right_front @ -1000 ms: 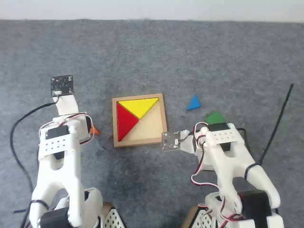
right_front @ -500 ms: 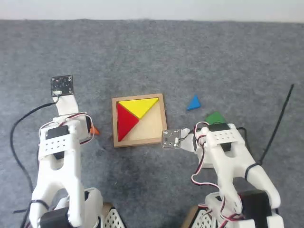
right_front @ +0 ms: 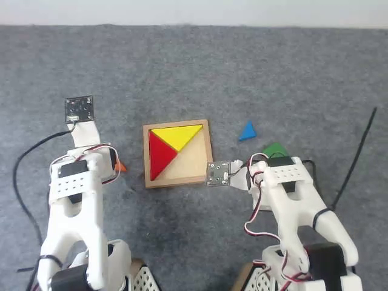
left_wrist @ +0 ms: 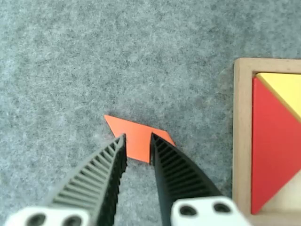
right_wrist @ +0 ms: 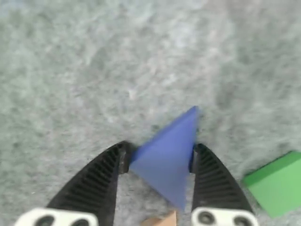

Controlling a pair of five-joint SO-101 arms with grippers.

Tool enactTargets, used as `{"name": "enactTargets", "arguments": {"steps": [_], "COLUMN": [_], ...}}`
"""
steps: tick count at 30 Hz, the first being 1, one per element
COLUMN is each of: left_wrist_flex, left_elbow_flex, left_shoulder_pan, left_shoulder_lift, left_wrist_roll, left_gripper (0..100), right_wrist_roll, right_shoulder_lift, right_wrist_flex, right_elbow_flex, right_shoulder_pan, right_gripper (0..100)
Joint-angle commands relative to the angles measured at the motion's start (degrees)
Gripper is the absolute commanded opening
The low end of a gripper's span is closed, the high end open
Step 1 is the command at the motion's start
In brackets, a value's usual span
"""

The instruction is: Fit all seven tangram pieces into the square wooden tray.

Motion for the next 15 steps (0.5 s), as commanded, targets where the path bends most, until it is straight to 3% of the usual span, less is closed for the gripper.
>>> {"name": "enactTargets", "arguments": {"steps": [1,7,15], "left_wrist_flex": [0.1,0.1,0.1], "left_elbow_flex": [-0.6,-0.6,-0.6], "left_shoulder_pan": [0.4,0.4,0.4], "left_shoulder_lift": [-1.9,-1.9,-2.0], "left_wrist_roll": [-0.5,-0.5,-0.5], "left_gripper": [8,8,8], "right_wrist_roll": [-0.5,-1.4,-1.4], "right_shoulder_lift": [0.7,0.7,0.7], "right_wrist_flex": [-0.4,0.0,10.9], "right_elbow_flex": [-0.9,-1.7,-10.4], "right_shoulder_pan": [0.1,0.1,1.0], "right_gripper": [8.4,8.0,8.5]}}
